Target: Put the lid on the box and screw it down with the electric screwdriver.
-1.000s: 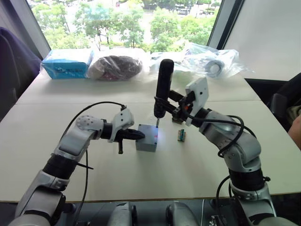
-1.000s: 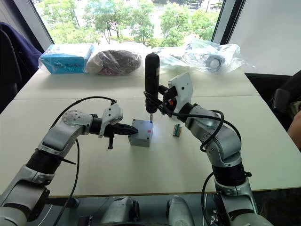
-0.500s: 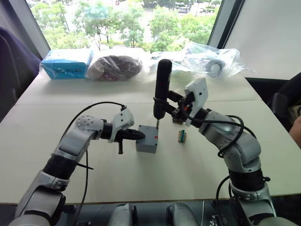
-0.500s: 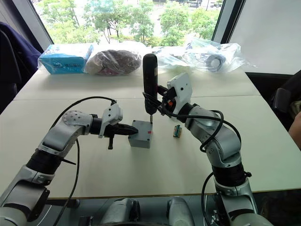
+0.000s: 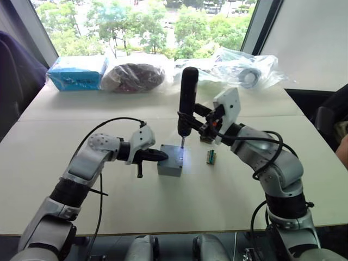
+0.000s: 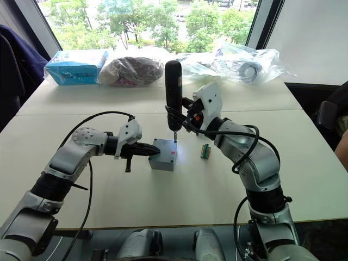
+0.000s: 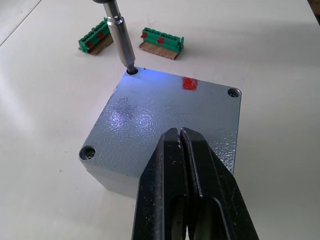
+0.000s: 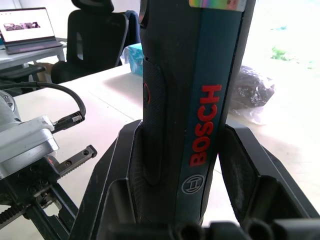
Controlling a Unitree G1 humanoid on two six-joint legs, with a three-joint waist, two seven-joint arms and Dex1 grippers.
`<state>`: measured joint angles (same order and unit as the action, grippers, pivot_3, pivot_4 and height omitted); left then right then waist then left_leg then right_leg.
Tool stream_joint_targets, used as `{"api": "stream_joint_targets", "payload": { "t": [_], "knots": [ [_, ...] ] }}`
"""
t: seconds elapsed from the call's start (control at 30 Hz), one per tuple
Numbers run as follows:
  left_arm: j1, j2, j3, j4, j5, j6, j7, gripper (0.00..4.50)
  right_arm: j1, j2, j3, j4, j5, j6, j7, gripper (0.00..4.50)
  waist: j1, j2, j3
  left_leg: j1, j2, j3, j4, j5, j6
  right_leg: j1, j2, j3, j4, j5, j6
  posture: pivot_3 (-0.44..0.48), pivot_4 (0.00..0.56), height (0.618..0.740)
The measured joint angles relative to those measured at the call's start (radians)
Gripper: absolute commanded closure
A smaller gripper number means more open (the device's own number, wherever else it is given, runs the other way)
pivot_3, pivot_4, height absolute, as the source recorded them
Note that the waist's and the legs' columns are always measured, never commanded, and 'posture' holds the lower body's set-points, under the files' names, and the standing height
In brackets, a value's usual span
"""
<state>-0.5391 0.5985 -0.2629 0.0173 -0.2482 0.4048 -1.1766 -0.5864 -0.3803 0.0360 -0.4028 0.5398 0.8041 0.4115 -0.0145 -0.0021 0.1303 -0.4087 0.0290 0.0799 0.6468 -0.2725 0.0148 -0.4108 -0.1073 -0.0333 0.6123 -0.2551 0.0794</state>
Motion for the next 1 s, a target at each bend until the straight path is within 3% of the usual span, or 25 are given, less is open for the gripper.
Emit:
{"api": "stream_joint_targets", "payload": {
  "t": [0.1,0.3,0.4,0.47,0.53,0.63,0.73,0.83,1.0],
  "knots": [
    [0.005,0.000,0.007,-0.010,-0.002,-0.002,-0.001,4.50,-0.076,-0.007,-0.054,0.025,0.080,0.077,0.005,2.56,0.000,0.002,0.008,-0.003,-0.002,0.000,0.000,0.001,0.001,-0.001,-0.002,0.000,0.000,0.000,0.000,0.000,0.150,0.740],
    [0.008,-0.017,0.060,-0.021,-0.078,0.078,0.005,4.50,-0.357,-0.020,-0.301,0.056,0.312,0.176,-0.079,2.56,0.000,0.006,0.011,-0.019,-0.005,0.001,0.001,0.003,-0.001,-0.014,-0.004,-0.003,0.003,0.002,0.004,0.000,0.150,0.740],
    [0.007,-0.022,0.086,-0.020,-0.117,0.148,0.022,4.50,-0.383,-0.034,-0.352,0.067,0.351,0.215,-0.121,2.56,-0.001,0.005,0.013,-0.020,-0.006,0.002,0.001,0.003,0.000,-0.014,-0.004,-0.005,0.002,0.003,0.005,0.000,0.150,0.740],
    [-0.031,0.025,0.158,-0.133,-0.254,0.309,0.010,4.50,-0.463,-0.194,-0.469,0.253,0.469,0.567,-0.231,2.56,0.003,-0.003,0.035,-0.030,-0.006,-0.001,0.008,0.006,0.003,-0.018,-0.004,-0.009,0.006,0.005,0.008,0.000,0.150,0.740],
    [-0.034,0.077,0.188,-0.181,-0.285,0.342,-0.004,4.50,-0.471,-0.254,-0.532,0.317,0.467,0.687,-0.268,2.56,0.005,-0.001,0.036,-0.033,-0.006,-0.002,0.011,0.005,0.003,-0.020,-0.004,-0.011,0.005,0.005,0.008,0.000,0.150,0.740],
    [-0.022,0.140,0.196,-0.285,-0.320,0.379,-0.029,4.50,-0.388,-0.409,-0.541,0.427,0.553,0.794,-0.359,2.56,0.005,0.001,0.038,-0.034,-0.010,-0.002,0.011,0.004,0.005,-0.019,-0.003,-0.011,0.003,0.005,0.009,0.000,0.150,0.740],
    [0.015,0.191,0.173,-0.373,-0.349,0.400,-0.062,4.50,-0.173,-0.551,-0.469,0.530,0.704,0.804,-0.444,2.56,0.004,0.001,0.038,-0.034,-0.013,0.000,0.012,0.003,0.008,-0.018,-0.005,-0.010,0.001,0.005,0.012,0.000,0.150,0.740],
    [0.041,0.207,0.137,-0.427,-0.352,0.393,-0.072,4.50,-0.042,-0.611,-0.397,0.600,0.870,0.804,-0.502,2.56,-0.004,0.005,0.047,-0.034,-0.014,0.003,0.016,0.001,0.011,-0.018,-0.005,-0.006,0.002,0.007,0.028,0.000,0.150,0.740],
    [0.078,0.197,0.088,-0.450,-0.333,0.368,-0.041,4.50,0.006,-0.650,-0.342,0.676,0.972,0.804,-0.574,2.56,0.002,0.003,0.050,-0.034,-0.013,0.001,0.020,0.003,0.011,-0.017,0.000,-0.006,0.002,0.010,0.033,0.000,0.150,0.740]
  ]
}}
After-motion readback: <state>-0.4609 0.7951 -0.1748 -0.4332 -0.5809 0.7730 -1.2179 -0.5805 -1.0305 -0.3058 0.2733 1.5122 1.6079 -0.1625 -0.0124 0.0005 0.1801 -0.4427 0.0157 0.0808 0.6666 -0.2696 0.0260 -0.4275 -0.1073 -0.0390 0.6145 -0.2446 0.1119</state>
